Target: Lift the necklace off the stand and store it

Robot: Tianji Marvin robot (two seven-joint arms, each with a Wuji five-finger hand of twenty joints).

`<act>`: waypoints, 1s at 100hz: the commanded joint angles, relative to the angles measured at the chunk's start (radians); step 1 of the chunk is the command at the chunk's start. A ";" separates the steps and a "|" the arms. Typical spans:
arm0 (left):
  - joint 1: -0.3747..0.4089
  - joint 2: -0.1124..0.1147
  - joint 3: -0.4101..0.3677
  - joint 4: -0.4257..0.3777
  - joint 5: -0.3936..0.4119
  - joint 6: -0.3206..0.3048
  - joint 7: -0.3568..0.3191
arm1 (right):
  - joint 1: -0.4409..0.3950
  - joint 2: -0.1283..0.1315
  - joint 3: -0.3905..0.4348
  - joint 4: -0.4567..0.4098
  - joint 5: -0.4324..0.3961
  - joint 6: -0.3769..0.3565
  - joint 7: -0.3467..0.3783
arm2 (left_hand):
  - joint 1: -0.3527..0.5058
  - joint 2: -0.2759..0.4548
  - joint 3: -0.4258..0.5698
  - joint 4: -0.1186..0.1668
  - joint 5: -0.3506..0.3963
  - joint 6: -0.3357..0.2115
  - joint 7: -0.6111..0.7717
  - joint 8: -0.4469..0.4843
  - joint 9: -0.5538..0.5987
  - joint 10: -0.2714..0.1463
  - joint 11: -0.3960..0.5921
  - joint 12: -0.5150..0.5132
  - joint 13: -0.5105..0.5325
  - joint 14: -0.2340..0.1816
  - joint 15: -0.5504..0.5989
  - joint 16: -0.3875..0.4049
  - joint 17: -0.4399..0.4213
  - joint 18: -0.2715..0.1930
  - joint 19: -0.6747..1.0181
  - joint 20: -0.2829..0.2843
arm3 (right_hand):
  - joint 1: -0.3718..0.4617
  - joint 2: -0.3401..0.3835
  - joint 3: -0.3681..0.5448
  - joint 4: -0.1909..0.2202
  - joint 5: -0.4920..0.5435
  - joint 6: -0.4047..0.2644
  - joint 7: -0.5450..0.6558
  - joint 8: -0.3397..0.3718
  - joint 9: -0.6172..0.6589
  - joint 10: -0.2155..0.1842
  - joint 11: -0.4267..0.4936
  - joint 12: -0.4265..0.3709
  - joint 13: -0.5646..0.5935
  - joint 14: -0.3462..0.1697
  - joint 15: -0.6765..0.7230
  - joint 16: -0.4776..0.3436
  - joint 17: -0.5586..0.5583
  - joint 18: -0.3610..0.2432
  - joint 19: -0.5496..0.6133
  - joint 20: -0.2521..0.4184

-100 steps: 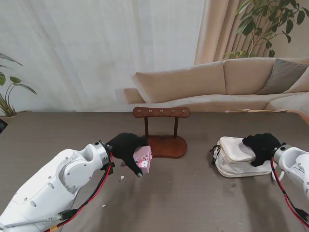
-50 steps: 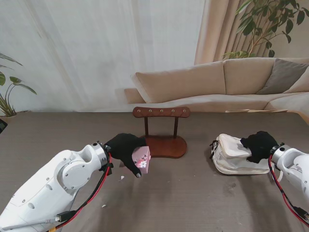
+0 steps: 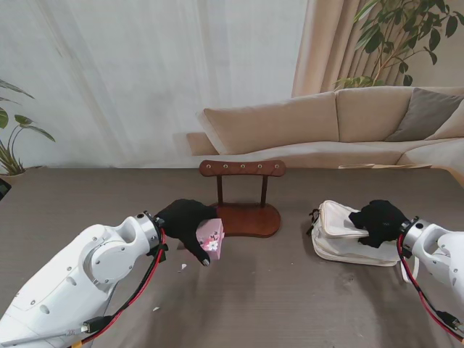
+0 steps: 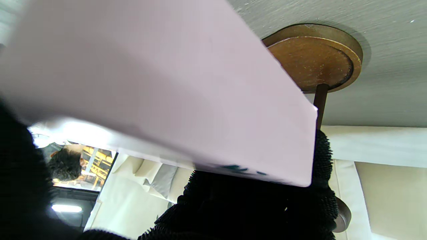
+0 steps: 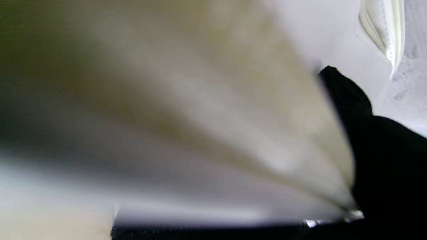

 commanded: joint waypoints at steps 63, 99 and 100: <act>0.030 0.001 -0.039 -0.035 0.022 0.002 -0.015 | -0.144 -0.084 0.076 -0.154 0.108 -0.142 0.083 | 0.532 0.170 0.480 0.027 0.064 -0.196 0.667 0.101 0.104 -0.146 0.112 0.048 0.098 -0.033 0.198 0.055 0.038 -0.065 0.056 0.029 | 0.115 0.120 0.188 0.081 0.048 -0.332 0.065 0.021 0.047 -0.112 0.019 0.003 0.041 -0.079 -0.007 0.010 0.007 -0.029 0.032 0.032; 0.039 0.001 -0.049 -0.038 0.021 0.008 -0.020 | -0.156 -0.101 0.109 -0.222 0.156 -0.136 0.179 | 0.532 0.171 0.481 0.027 0.062 -0.195 0.666 0.101 0.105 -0.146 0.112 0.047 0.099 -0.036 0.199 0.055 0.039 -0.064 0.056 0.029 | 0.128 0.142 0.166 0.085 0.032 -0.328 0.072 0.037 0.049 -0.102 0.049 0.015 0.054 -0.075 0.050 0.040 0.026 -0.014 0.054 0.046; 0.039 0.001 -0.049 -0.038 0.021 0.008 -0.019 | -0.156 -0.101 0.110 -0.223 0.158 -0.137 0.182 | 0.532 0.170 0.481 0.027 0.062 -0.195 0.666 0.101 0.105 -0.146 0.112 0.047 0.099 -0.036 0.199 0.055 0.039 -0.064 0.056 0.029 | 0.129 0.142 0.166 0.085 0.033 -0.329 0.074 0.040 0.049 -0.101 0.055 0.019 0.053 -0.074 0.059 0.044 0.028 -0.014 0.056 0.049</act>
